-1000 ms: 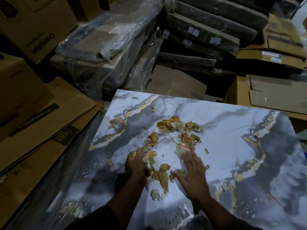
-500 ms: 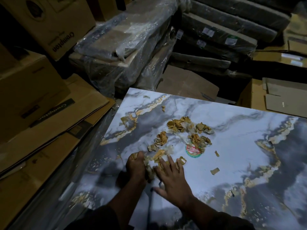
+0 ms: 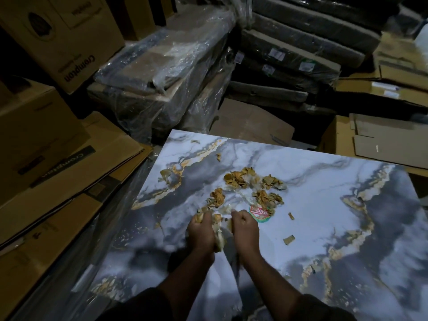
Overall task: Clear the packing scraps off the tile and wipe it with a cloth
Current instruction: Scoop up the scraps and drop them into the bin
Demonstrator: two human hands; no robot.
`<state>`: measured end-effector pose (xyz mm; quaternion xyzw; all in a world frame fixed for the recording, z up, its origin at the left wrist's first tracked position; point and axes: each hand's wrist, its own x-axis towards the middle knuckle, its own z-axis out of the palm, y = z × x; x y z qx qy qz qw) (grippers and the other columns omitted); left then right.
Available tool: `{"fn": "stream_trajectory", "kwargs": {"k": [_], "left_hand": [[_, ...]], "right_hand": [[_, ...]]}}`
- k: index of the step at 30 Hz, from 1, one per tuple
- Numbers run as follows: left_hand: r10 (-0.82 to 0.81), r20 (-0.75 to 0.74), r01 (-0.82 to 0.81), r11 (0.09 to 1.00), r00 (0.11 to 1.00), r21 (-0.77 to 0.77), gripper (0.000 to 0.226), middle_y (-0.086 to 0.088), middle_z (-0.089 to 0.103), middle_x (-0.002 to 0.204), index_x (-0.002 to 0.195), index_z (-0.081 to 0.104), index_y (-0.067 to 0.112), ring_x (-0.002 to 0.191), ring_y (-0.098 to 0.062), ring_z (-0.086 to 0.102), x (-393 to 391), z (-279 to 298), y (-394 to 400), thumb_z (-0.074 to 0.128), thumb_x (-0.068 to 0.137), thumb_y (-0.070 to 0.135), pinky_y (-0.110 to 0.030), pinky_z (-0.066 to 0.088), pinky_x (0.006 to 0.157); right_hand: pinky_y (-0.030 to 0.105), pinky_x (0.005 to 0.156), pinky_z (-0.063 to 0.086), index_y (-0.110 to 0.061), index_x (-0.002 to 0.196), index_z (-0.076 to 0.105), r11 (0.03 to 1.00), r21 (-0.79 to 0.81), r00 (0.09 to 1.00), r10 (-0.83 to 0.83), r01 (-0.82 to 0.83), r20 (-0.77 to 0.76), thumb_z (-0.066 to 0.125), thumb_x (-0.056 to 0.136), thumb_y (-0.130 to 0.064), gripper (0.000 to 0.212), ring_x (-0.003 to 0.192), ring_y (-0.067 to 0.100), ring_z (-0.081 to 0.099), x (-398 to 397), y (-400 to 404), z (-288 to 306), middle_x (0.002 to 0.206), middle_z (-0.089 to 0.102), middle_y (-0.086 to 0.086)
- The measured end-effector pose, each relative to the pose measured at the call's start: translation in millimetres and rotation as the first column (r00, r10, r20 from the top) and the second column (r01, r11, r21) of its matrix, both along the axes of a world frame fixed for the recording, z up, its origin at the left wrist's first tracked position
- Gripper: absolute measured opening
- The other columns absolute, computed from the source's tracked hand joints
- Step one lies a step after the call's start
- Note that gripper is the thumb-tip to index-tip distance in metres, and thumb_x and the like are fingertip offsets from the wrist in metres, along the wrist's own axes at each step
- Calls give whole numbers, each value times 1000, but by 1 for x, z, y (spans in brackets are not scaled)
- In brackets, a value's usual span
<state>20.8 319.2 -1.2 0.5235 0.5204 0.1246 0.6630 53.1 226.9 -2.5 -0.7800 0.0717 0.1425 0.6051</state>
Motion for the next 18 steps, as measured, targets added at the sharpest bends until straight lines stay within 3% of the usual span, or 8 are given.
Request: {"fn": "stream_trajectory", "kwargs": {"k": [2, 5, 7, 9, 11, 13, 16, 18], "left_hand": [[-12, 64, 12, 1000, 998, -3, 25, -9, 77, 96, 106, 72, 11, 91, -29, 74, 10, 12, -16, 63, 93, 30, -51, 60, 88], [-55, 123, 54, 998, 991, 10, 16, -16, 75, 91, 100, 70, 15, 90, -37, 72, 23, 28, -37, 61, 94, 27, -51, 60, 85], [-77, 178, 82, 997, 981, -17, 9, -12, 75, 89, 91, 69, 24, 91, -37, 72, 28, 34, -51, 62, 95, 28, -51, 60, 86], [-124, 201, 129, 992, 972, -11, 11, -3, 75, 99, 95, 67, 33, 97, -28, 72, 29, 36, -63, 60, 97, 41, -47, 58, 92], [-224, 222, 241, 969, 949, -52, 45, 5, 68, 126, 123, 64, 34, 120, -17, 64, 27, 37, -74, 47, 95, 65, -27, 52, 100], [-306, 240, 345, 928, 921, -142, 80, 13, 52, 146, 148, 48, 31, 137, -8, 48, 26, 38, -85, 29, 89, 82, -4, 38, 92], [-270, 268, 307, 945, 925, -110, 65, 8, 57, 143, 141, 56, 24, 130, -12, 57, 25, 43, -99, 31, 99, 68, -17, 43, 97], [-198, 299, 234, 968, 933, -88, 39, -7, 70, 124, 118, 68, 19, 107, -19, 70, 27, 50, -106, 38, 107, 42, -29, 55, 84]], "right_hand": [[32, 58, 48, -12, 74, 59, 909, 333, 944, -151, 250, -294, 59, 96, -20, 24, 66, 23, 59, 4, 7, 20, 66, 59, 7], [40, 79, 55, -7, 99, 70, 715, 524, 807, -96, 463, -583, 58, 90, -19, 19, 87, 32, 67, 8, 4, 42, 92, 70, 18], [44, 92, 53, -4, 109, 69, 656, 577, 791, -49, 486, -610, 56, 89, -19, 28, 98, 36, 66, 11, -5, 49, 106, 69, 22], [44, 90, 50, -5, 109, 64, 643, 601, 809, -49, 474, -586, 58, 84, -20, 29, 99, 36, 61, 10, -16, 57, 108, 62, 22], [37, 83, 50, -5, 104, 64, 602, 648, 824, -30, 467, -566, 65, 80, -23, 31, 97, 35, 63, 10, -27, 63, 105, 63, 18], [35, 80, 54, -6, 103, 72, 551, 690, 831, -12, 470, -556, 62, 92, -25, 24, 95, 30, 74, 8, -37, 68, 101, 77, 9], [39, 92, 56, -15, 114, 74, 584, 679, 853, -47, 446, -520, 59, 98, -28, 25, 103, 26, 74, 6, -53, 75, 107, 78, 8], [34, 105, 48, -10, 121, 70, 585, 651, 827, -59, 483, -560, 56, 100, -29, 32, 108, 24, 69, -1, -56, 84, 109, 74, 6]]}}
